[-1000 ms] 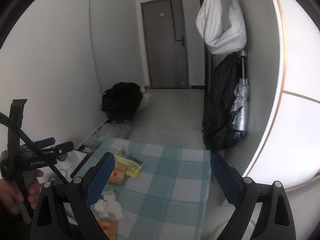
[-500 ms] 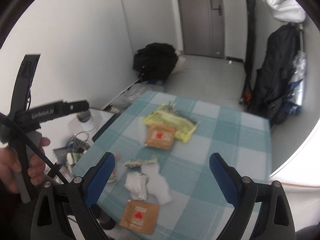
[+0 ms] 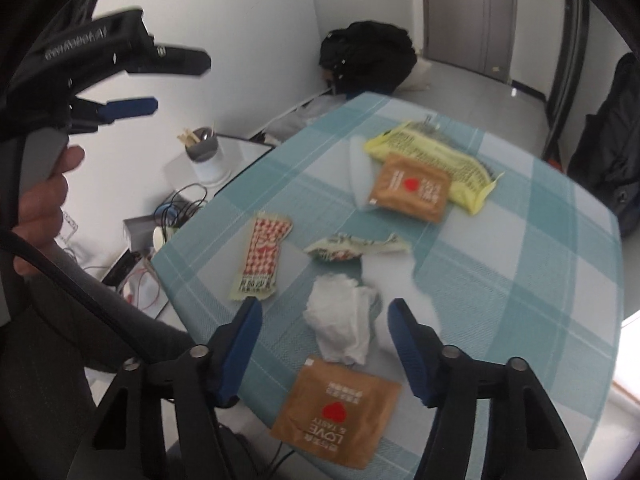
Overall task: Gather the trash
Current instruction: 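Lower the right gripper onto the crumpled white tissue and close it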
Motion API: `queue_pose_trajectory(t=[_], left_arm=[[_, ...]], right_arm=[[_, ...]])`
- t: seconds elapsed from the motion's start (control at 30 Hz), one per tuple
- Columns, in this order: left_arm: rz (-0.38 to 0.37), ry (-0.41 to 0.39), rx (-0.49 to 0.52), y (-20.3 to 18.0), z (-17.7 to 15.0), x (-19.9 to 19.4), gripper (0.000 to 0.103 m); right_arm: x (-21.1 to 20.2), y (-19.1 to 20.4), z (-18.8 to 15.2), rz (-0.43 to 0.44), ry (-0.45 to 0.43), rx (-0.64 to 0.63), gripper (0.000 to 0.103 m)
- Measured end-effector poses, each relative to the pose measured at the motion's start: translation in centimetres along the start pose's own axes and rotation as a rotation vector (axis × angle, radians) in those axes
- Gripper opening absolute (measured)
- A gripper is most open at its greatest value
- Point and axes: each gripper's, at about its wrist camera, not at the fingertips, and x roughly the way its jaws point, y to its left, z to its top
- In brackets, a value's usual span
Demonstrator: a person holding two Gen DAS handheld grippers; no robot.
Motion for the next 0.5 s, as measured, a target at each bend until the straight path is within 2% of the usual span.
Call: queue_pose_trajectory(t=[0.2, 0.37, 0.5], left_arm=[[0.003, 0.027, -0.009, 0.5, -0.2, 0.6, 0.094], [0.010, 0.045, -0.024, 1.3, -0.3, 1.0, 0.094], [0.006, 0.060, -0.042, 1.7, -0.4, 1.3, 0.094]], right_arm=[[1.4, -0.1, 0.3, -0.011, 0.018, 0.020, 0.061], [2.1, 0.7, 0.6, -0.044, 0.027, -0.023, 0.061], [2.4, 1.8, 0.4, -0.062, 0.042, -0.074, 0.056]])
